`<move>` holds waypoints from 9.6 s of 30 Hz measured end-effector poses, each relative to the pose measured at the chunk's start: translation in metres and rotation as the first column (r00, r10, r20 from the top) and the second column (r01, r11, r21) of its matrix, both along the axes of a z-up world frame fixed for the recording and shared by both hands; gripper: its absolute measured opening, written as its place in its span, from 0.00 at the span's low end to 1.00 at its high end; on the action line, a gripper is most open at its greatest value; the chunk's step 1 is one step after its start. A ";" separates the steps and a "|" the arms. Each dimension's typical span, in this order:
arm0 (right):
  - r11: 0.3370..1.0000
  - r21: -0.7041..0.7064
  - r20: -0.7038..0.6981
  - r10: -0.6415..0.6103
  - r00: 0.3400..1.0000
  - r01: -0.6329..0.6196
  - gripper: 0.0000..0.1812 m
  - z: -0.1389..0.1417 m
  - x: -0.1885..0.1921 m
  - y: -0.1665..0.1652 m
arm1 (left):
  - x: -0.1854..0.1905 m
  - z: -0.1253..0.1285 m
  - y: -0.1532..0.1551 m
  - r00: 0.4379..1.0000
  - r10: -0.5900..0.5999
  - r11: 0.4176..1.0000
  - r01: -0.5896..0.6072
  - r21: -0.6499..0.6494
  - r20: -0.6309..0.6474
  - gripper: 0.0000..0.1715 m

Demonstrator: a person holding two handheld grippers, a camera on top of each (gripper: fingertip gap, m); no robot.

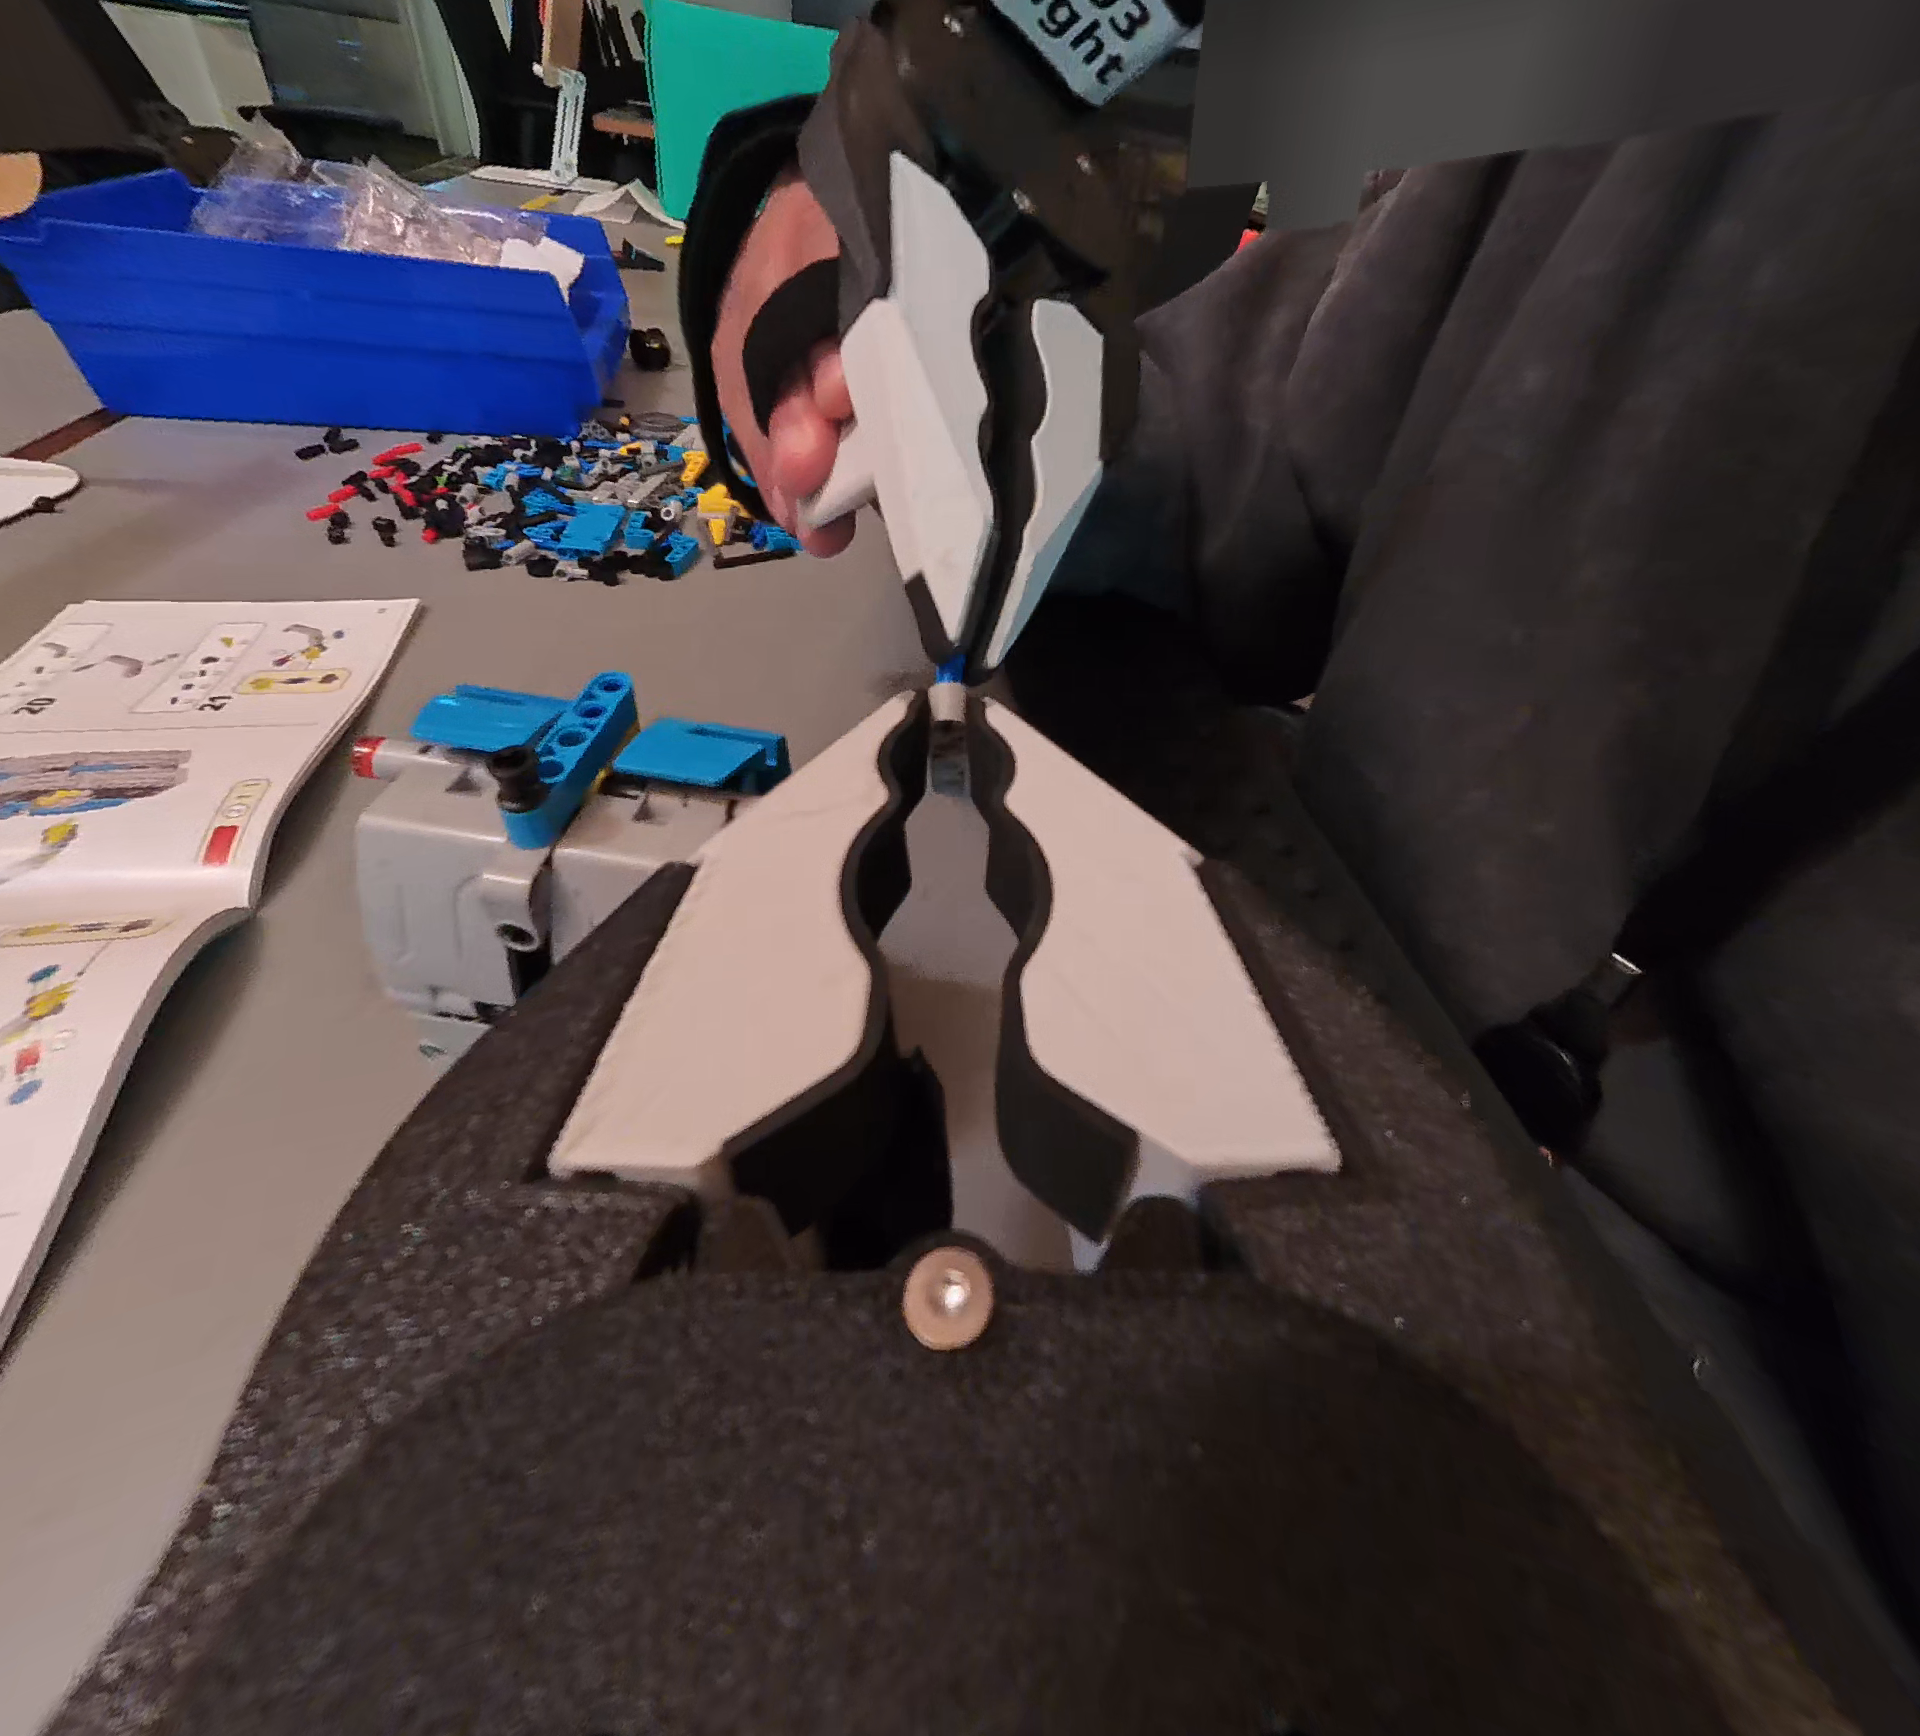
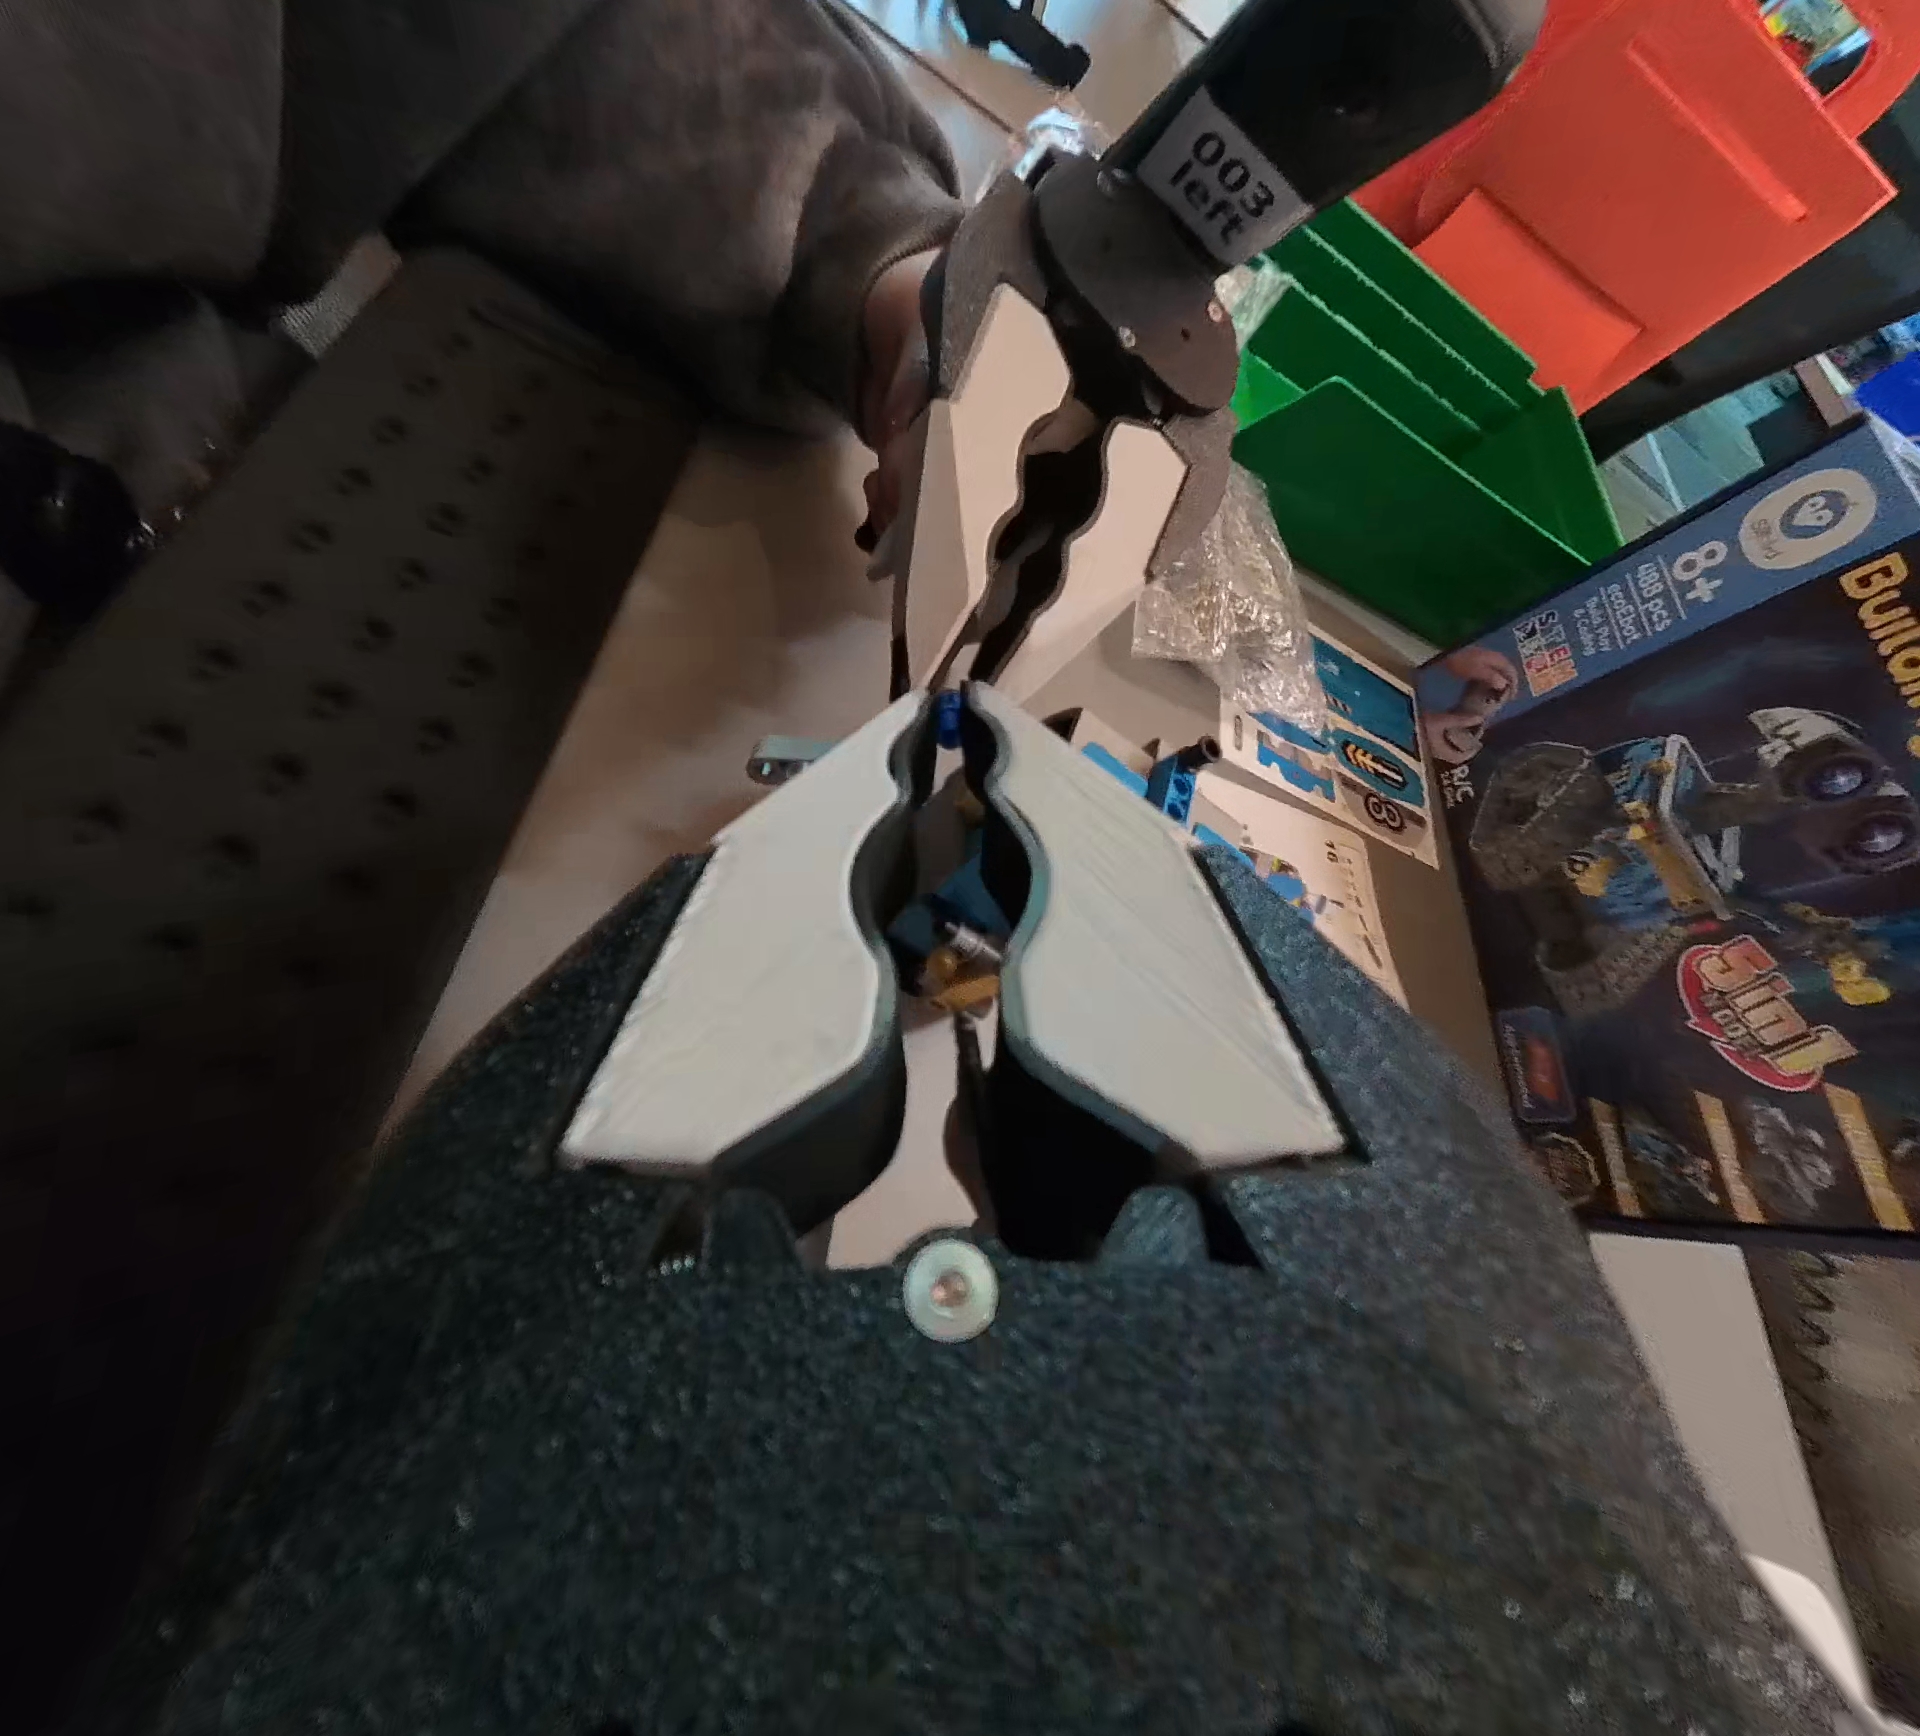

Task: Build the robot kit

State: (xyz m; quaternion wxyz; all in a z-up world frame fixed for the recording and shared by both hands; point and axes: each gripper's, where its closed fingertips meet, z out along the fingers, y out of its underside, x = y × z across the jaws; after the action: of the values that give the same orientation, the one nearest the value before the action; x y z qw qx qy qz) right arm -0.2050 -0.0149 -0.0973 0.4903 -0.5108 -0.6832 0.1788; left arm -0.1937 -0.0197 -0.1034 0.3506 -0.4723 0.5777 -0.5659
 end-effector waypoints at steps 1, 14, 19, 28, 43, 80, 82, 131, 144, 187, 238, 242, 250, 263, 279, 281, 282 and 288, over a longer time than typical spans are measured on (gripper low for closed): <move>1.000 -0.013 -0.012 0.003 1.000 -0.003 0.02 0.000 0.000 0.000 | 0.000 0.000 0.000 1.000 0.002 1.000 -0.002 0.004 0.001 0.04; 1.000 -0.019 -0.050 -0.018 0.999 0.017 0.05 -0.001 -0.002 0.005 | -0.002 0.000 0.002 1.000 0.002 1.000 -0.002 -0.008 0.007 0.04; 0.990 -0.131 -0.070 -0.056 0.996 0.047 0.12 0.000 0.004 0.005 | -0.002 0.000 0.004 1.000 0.015 1.000 -0.015 0.008 0.010 0.04; 0.989 -0.134 -0.070 -0.074 0.995 0.064 0.02 0.000 0.005 0.007 | -0.002 -0.001 0.006 1.000 0.025 1.000 -0.025 0.012 0.006 0.04; 0.968 -0.245 -0.075 -0.069 0.995 0.049 0.01 -0.009 0.002 0.002 | 0.003 -0.005 0.001 1.000 0.025 1.000 -0.025 -0.012 0.008 0.03; 0.525 -0.673 -0.093 -0.758 0.645 0.520 0.14 -0.051 0.127 0.150 | -0.067 -0.069 0.175 0.675 0.623 0.706 -0.703 -0.086 -0.396 0.04; 0.528 -0.705 -0.108 -0.739 0.664 0.473 0.14 -0.049 0.118 0.145 | -0.063 -0.068 0.171 0.689 0.616 0.722 -0.688 -0.076 -0.382 0.04; 0.963 0.176 -0.190 0.234 0.953 -0.201 0.10 0.019 -0.018 -0.037 | -0.009 0.013 0.004 0.966 -0.258 0.515 0.123 -0.848 -0.016 0.03; 0.953 0.215 -0.118 0.243 0.963 -0.214 0.05 0.003 -0.019 -0.039 | -0.008 0.009 -0.008 0.945 -0.326 0.503 0.162 -0.849 -0.012 0.03; 0.882 -0.468 -0.514 -0.315 0.798 0.046 0.03 0.066 0.107 0.070 | -0.029 0.035 0.076 0.975 0.207 0.893 -0.155 -0.423 0.080 0.20; 0.412 -0.818 -0.301 -0.901 0.311 0.401 0.04 0.001 0.279 0.179 | 0.153 -0.125 0.067 0.153 0.249 0.871 0.395 0.290 -0.956 0.09; 0.413 -0.828 -0.308 -0.900 0.309 0.379 0.04 0.002 0.279 0.179 | 0.152 -0.132 0.073 0.148 0.256 0.877 0.379 0.294 -0.955 0.03; 0.428 -0.819 -0.313 -0.892 0.327 0.383 0.04 0.003 0.277 0.177 | 0.162 -0.109 0.062 0.305 0.157 0.938 0.252 0.239 -0.939 0.03; 0.961 -0.220 -0.666 -0.273 0.695 0.167 0.03 0.115 0.151 0.077 | 0.131 0.136 0.056 0.987 0.158 0.889 -0.124 -0.441 0.042 0.03; 0.936 -0.351 -0.656 -0.246 0.714 0.000 0.04 0.105 0.126 0.066 | 0.105 0.103 0.061 0.938 0.338 0.940 -0.340 0.013 0.078 0.02; 0.943 -0.331 -0.627 -0.249 0.738 0.037 0.04 0.098 0.117 0.059 | 0.100 0.095 0.061 0.922 0.380 0.912 -0.387 0.137 0.072 0.03; 0.948 -0.311 -0.607 -0.255 0.753 0.071 0.04 0.094 0.113 0.057 | 0.096 0.092 0.060 0.919 0.387 0.900 -0.395 0.184 0.077 0.03; 0.959 -0.218 -0.520 -0.272 0.810 0.183 0.04 0.085 0.096 0.052 | 0.077 0.080 0.052 0.914 0.379 0.838 -0.405 0.365 0.144 0.03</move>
State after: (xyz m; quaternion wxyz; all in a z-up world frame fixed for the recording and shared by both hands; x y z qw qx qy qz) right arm -0.1094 0.0372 -0.0120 0.6401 -0.5540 -0.4329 0.3098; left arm -0.1162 0.0319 -0.0239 0.5642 -0.4826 0.5571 -0.3720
